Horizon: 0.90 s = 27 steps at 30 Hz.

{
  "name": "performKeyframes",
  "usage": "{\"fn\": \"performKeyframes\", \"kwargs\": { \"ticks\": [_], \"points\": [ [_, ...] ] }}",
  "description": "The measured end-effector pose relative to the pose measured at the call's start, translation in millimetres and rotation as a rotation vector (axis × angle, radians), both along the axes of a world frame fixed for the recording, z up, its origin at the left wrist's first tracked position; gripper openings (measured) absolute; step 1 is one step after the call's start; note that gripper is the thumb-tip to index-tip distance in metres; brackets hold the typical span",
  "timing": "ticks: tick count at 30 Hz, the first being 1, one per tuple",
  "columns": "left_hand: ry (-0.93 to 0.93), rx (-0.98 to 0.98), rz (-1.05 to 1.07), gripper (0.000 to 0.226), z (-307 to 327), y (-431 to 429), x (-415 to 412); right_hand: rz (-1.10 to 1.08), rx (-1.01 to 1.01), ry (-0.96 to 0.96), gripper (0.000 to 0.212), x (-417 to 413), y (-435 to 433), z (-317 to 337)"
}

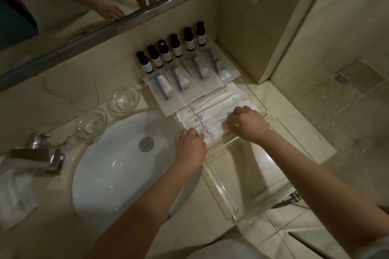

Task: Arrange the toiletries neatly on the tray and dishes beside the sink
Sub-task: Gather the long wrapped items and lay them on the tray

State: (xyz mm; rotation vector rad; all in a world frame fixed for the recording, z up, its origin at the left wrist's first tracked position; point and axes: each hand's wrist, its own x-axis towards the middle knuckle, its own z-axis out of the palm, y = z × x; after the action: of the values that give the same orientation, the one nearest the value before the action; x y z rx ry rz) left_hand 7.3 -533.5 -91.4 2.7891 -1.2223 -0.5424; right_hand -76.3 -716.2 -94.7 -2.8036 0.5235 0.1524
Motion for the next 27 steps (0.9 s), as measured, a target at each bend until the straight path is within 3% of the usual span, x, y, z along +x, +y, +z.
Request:
{"fn": "performKeyframes", "kwargs": {
  "ticks": [8,21,27],
  "points": [
    [0.033,0.042,-0.033,0.032,3,-2,0,-0.006,0.019,0.116,0.023,7,-2,7],
    [-0.011,0.01,0.018,0.029,3,0,0,-0.113,0.067,0.105,0.013,9,8,8],
    [0.003,-0.026,0.033,0.033,7,5,3,-0.122,0.091,0.093,0.025,7,13,14]
  ]
}}
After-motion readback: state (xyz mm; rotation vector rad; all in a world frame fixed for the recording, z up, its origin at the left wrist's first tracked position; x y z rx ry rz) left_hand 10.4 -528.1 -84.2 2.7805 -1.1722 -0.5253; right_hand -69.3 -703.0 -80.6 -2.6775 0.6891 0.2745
